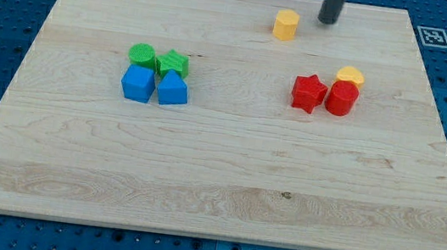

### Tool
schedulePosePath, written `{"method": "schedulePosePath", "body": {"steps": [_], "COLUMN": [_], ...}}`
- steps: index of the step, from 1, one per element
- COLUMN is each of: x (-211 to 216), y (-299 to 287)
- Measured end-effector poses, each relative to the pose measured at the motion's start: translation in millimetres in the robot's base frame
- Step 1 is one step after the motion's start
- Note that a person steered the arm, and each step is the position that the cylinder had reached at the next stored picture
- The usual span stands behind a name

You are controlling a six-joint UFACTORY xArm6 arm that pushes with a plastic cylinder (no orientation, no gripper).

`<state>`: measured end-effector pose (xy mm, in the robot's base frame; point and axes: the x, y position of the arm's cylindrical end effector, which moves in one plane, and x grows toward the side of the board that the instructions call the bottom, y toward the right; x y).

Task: Slide the yellow hexagon above the red star

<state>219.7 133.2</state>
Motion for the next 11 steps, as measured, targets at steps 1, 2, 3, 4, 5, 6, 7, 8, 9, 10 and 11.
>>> {"method": "schedulePosePath", "body": {"steps": [1,2,3,4,5,6,7,8,9,10,11], "x": [-18,-14,-10,9,46,46,50,59,81,107,107], "y": [-42,-81,-82,-78,-55,-50,-50,-50,-50,-60,-60]}}
